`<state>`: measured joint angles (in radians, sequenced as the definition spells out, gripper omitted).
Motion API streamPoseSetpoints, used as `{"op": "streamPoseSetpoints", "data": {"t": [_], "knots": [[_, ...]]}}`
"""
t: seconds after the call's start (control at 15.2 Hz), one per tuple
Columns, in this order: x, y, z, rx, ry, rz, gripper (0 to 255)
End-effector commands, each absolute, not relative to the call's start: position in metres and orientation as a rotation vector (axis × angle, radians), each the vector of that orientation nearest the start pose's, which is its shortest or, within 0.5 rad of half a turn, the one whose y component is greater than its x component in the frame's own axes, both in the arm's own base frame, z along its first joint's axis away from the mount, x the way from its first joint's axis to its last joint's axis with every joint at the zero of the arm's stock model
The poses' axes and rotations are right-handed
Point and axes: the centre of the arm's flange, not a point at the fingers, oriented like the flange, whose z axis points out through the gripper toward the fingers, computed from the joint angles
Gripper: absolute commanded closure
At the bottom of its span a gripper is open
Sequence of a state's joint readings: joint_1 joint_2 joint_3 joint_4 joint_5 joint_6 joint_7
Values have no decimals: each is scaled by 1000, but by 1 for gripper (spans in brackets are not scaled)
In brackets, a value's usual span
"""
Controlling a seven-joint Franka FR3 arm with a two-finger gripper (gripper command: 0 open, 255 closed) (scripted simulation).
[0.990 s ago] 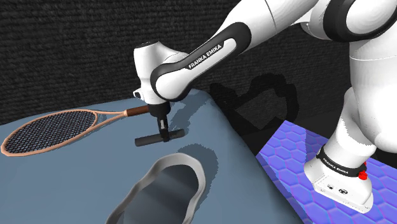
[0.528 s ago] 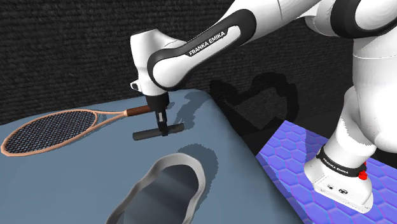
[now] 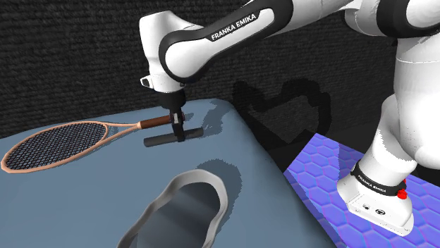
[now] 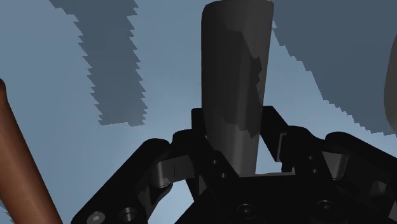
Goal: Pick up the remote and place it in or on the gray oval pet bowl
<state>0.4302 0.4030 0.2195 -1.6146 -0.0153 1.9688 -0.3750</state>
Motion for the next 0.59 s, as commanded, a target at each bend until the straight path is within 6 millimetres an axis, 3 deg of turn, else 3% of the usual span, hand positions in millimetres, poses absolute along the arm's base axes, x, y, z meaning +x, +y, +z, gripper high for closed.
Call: {"op": "streamPoseSetpoints", "data": {"t": [0.0,0.53], "knots": [[540,387,404,-2687,-1496,75,255],[540,387,447,-2687,-1496,75,255]]}}
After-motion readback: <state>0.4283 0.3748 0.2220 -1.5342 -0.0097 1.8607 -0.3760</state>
